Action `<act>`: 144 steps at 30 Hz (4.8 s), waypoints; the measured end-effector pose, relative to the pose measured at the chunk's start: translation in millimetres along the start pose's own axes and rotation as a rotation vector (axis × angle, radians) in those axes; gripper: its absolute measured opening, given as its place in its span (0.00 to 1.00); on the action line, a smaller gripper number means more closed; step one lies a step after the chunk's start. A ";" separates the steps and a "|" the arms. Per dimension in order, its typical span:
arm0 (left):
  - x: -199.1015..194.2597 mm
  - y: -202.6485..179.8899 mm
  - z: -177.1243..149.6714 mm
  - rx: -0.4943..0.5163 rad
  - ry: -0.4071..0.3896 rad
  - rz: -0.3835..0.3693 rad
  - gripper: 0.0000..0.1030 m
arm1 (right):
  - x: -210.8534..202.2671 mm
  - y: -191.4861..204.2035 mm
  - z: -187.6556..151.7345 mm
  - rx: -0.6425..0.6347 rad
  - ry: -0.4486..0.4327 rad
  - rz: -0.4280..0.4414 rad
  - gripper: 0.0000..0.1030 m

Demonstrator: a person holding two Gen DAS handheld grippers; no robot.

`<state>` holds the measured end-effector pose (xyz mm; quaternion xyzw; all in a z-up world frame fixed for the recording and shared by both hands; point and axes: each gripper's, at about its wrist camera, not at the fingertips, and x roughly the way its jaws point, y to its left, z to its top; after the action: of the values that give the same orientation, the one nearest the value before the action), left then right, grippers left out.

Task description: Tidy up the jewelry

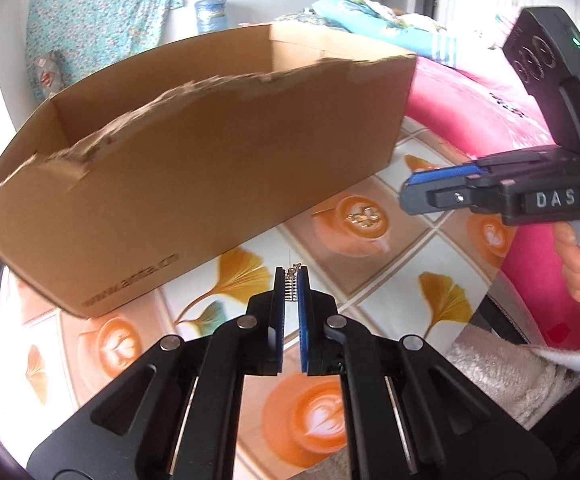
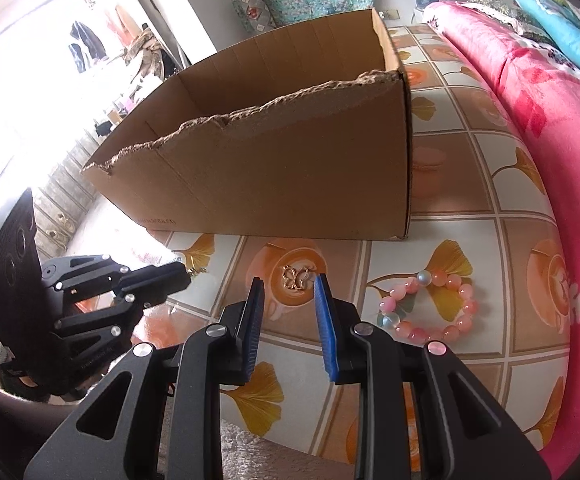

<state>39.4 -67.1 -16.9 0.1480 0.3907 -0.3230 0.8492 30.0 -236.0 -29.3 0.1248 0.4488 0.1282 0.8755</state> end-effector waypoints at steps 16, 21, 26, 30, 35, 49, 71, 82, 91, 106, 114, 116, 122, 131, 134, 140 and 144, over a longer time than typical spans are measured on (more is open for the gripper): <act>1.5 18.9 -5.3 -0.062 0.003 0.006 0.00 | 33.6 29.0 3.5 -0.215 0.066 -0.082 0.29; 5.7 20.4 -7.1 -0.076 0.014 -0.001 0.00 | 35.2 34.6 3.0 -0.197 0.072 -0.009 0.29; 5.8 20.9 -7.2 -0.075 0.012 -0.004 0.00 | 29.4 35.2 1.8 -0.201 0.058 -0.043 0.29; 5.8 21.7 -7.5 -0.073 0.008 -0.008 0.00 | 24.6 33.4 4.1 -0.192 0.032 -0.098 0.29; 6.0 22.0 -7.8 -0.076 0.007 -0.007 0.00 | 29.3 33.7 2.5 -0.206 0.025 -0.146 0.30; -0.3 25.1 -8.7 -0.076 -0.008 -0.006 0.00 | 33.3 38.8 2.6 -0.226 0.013 -0.126 0.05; -3.0 22.6 -11.3 -0.080 -0.012 0.014 0.00 | 36.3 39.0 3.3 -0.312 0.000 -0.106 0.17; -7.2 25.0 -12.6 -0.087 -0.016 0.015 0.00 | 21.7 26.7 2.7 -0.262 -0.023 -0.076 0.16; -0.2 26.6 -7.7 -0.137 0.011 -0.062 0.18 | 1.6 16.6 -3.2 -0.196 -0.061 -0.051 0.17; 11.5 14.0 0.6 -0.071 0.037 0.024 0.06 | -4.5 14.7 -4.1 -0.164 -0.100 -0.018 0.17; -42.2 14.2 12.6 -0.047 -0.084 0.015 0.06 | -28.9 22.7 3.7 -0.178 -0.155 0.018 0.17; -61.9 16.5 17.2 -0.045 -0.132 -0.015 0.06 | -39.7 26.8 11.0 -0.179 -0.183 0.042 0.17; -107.8 33.6 52.6 -0.055 -0.270 -0.087 0.06 | -69.0 41.8 45.8 -0.209 -0.278 0.104 0.17; -46.1 103.2 110.3 -0.206 -0.038 -0.080 0.06 | -18.4 23.0 127.0 -0.117 -0.089 0.048 0.17; -16.8 124.2 118.4 -0.274 0.045 -0.112 0.06 | 7.5 10.4 148.3 -0.078 0.000 0.036 0.17; 24.9 147.4 126.9 -0.376 0.171 -0.122 0.06 | 38.4 4.3 173.4 -0.070 0.091 -0.013 0.17; 34.6 153.5 132.2 -0.424 0.185 -0.132 0.11 | 40.9 4.3 180.4 -0.066 0.094 -0.018 0.18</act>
<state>233.2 -33.9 42.7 -0.0304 0.5348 -0.2737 0.7989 200.1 -236.9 43.4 0.0855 0.4861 0.1410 0.8582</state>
